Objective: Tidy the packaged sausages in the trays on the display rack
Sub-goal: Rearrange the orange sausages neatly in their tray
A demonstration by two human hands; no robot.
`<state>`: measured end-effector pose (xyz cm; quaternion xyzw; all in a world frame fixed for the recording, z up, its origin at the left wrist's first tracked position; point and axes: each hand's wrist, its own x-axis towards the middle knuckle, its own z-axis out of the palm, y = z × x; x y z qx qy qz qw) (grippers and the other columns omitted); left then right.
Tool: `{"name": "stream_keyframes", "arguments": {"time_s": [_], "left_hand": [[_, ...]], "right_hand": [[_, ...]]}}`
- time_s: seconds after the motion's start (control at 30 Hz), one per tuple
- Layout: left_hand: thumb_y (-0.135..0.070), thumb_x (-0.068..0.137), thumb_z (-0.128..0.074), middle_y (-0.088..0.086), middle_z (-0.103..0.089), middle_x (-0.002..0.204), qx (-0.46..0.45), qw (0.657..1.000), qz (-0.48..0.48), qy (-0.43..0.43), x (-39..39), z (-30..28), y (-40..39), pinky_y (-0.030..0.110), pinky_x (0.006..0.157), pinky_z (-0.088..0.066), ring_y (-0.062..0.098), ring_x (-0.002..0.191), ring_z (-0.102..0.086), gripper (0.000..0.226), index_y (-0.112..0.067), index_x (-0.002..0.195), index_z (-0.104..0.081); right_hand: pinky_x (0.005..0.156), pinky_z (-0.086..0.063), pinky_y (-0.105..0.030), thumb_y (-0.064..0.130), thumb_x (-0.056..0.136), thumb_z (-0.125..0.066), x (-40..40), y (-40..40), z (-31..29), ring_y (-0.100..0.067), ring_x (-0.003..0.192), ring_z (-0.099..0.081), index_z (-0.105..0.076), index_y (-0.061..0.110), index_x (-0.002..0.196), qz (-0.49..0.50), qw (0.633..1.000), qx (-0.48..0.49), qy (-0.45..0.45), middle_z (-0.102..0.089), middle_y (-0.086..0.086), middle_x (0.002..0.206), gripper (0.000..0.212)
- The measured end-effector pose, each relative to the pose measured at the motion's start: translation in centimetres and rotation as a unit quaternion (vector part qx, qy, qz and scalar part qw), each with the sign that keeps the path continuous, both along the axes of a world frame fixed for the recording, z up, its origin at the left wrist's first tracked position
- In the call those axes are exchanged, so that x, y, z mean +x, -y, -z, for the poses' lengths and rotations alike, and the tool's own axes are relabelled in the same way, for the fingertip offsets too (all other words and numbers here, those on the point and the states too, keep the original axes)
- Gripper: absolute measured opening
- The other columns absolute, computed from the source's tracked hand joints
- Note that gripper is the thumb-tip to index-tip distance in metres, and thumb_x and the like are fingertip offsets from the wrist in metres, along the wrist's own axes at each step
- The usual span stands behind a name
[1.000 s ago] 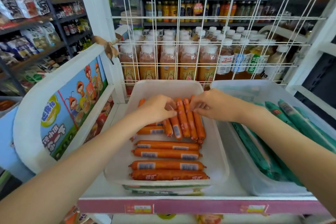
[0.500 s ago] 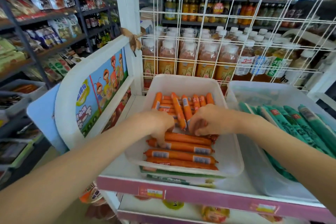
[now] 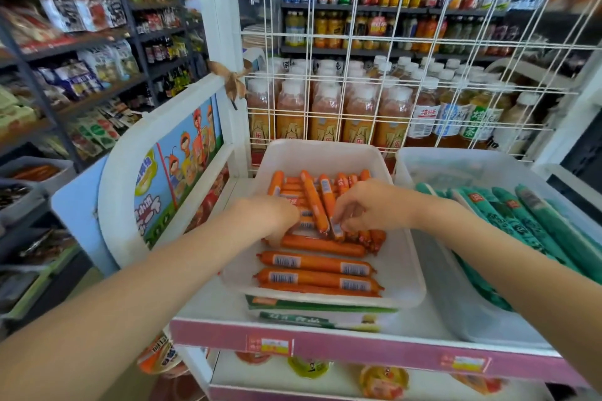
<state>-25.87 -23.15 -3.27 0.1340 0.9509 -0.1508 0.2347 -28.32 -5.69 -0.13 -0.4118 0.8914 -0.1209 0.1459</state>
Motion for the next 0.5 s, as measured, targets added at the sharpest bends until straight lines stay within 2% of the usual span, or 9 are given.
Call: {"name": "stream_keyframes", "arguments": {"time_s": [0.03, 0.1, 0.17, 0.23, 0.3, 0.37, 0.43, 0.5], "left_hand": [[-0.022, 0.085, -0.061, 0.006, -0.059, 0.116, -0.008, 1.0, 0.002, -0.006, 0.0, 0.0, 0.1, 0.033, 0.089, -0.048, 0.023, 0.103, -0.057, 0.035, -0.016, 0.119, -0.055], [-0.023, 0.085, -0.062, 0.006, -0.061, 0.114, 0.037, 0.999, 0.01, -0.006, 0.0, -0.8, 0.5, 0.033, 0.088, -0.049, 0.023, 0.102, -0.058, 0.031, -0.015, 0.114, -0.059], [-0.022, 0.086, -0.061, 0.003, -0.061, 0.108, 0.136, 0.991, -0.006, -0.001, -0.1, -2.4, 1.2, 0.029, 0.083, -0.05, 0.019, 0.096, -0.059, 0.026, -0.015, 0.111, -0.061], [-0.021, 0.088, -0.059, 0.0, -0.06, 0.1, 0.245, 0.969, -0.018, -0.016, -0.1, -4.3, 1.9, 0.024, 0.075, -0.049, 0.014, 0.088, -0.058, 0.019, -0.015, 0.106, -0.06], [-0.017, 0.087, -0.06, 0.003, -0.062, 0.094, 0.383, 0.921, -0.052, -0.044, 0.1, -6.0, 2.3, 0.022, 0.07, -0.052, 0.011, 0.08, -0.061, 0.015, -0.011, 0.101, -0.058], [-0.012, 0.085, -0.063, 0.003, -0.062, 0.094, 0.525, 0.842, -0.101, -0.067, 0.6, -6.9, 1.9, 0.019, 0.068, -0.055, 0.008, 0.074, -0.064, 0.016, -0.011, 0.1, -0.057], [-0.012, 0.082, -0.067, 0.001, -0.062, 0.093, 0.602, 0.782, -0.124, -0.102, 1.0, -7.2, 1.3, 0.015, 0.065, -0.054, 0.007, 0.072, -0.063, 0.019, -0.013, 0.099, -0.059], [-0.013, 0.081, -0.068, -0.001, -0.063, 0.092, 0.622, 0.762, -0.124, -0.132, 1.0, -6.7, 0.7, 0.015, 0.066, -0.053, 0.007, 0.076, -0.062, 0.02, -0.015, 0.1, -0.061]], "right_hand": [[0.069, -0.04, -0.005, 0.017, 0.087, -0.06, 0.0, 0.0, 0.0, 0.0, 0.084, -0.052, -0.066, 0.016, 0.105, 0.002, 1.0, 0.001, 0.0, -0.064, 0.005, 0.101, 0.019], [0.068, -0.04, -0.004, 0.016, 0.088, -0.06, -0.2, -0.2, 0.1, 0.004, 0.08, -0.051, -0.066, 0.015, 0.104, 0.007, 1.0, -0.005, -0.001, -0.063, 0.007, 0.099, 0.018], [0.069, -0.041, -0.004, 0.015, 0.088, -0.059, -0.5, -0.3, 0.1, 0.004, 0.077, -0.052, -0.068, 0.014, 0.103, 0.015, 1.0, -0.022, 0.003, -0.064, 0.006, 0.096, 0.017], [0.076, -0.044, -0.011, 0.015, 0.088, -0.059, -0.9, -0.3, 0.0, -0.001, 0.079, -0.056, -0.069, 0.013, 0.098, 0.024, 0.999, -0.044, -0.001, -0.066, 0.003, 0.093, 0.015], [0.079, -0.048, -0.022, 0.015, 0.088, -0.059, -1.4, -0.3, 0.0, -0.011, 0.083, -0.062, -0.07, 0.015, 0.094, 0.041, 0.996, -0.079, 0.007, -0.067, 0.001, 0.092, 0.013], [0.07, -0.051, -0.021, 0.013, 0.088, -0.059, -1.6, -0.2, -0.2, -0.011, 0.076, -0.064, -0.069, 0.013, 0.092, 0.069, 0.987, -0.135, 0.049, -0.068, -0.003, 0.089, 0.011], [0.059, -0.051, -0.015, 0.008, 0.088, -0.058, -1.2, 0.0, -1.0, -0.001, 0.065, -0.062, -0.068, 0.008, 0.091, 0.107, 0.968, -0.209, 0.093, -0.067, -0.005, 0.084, 0.01], [0.06, -0.053, -0.016, 0.008, 0.088, -0.059, -0.8, -0.1, -2.0, -0.002, 0.064, -0.063, -0.068, 0.005, 0.089, 0.146, 0.933, -0.305, 0.119, -0.068, -0.003, 0.08, 0.01]]}}
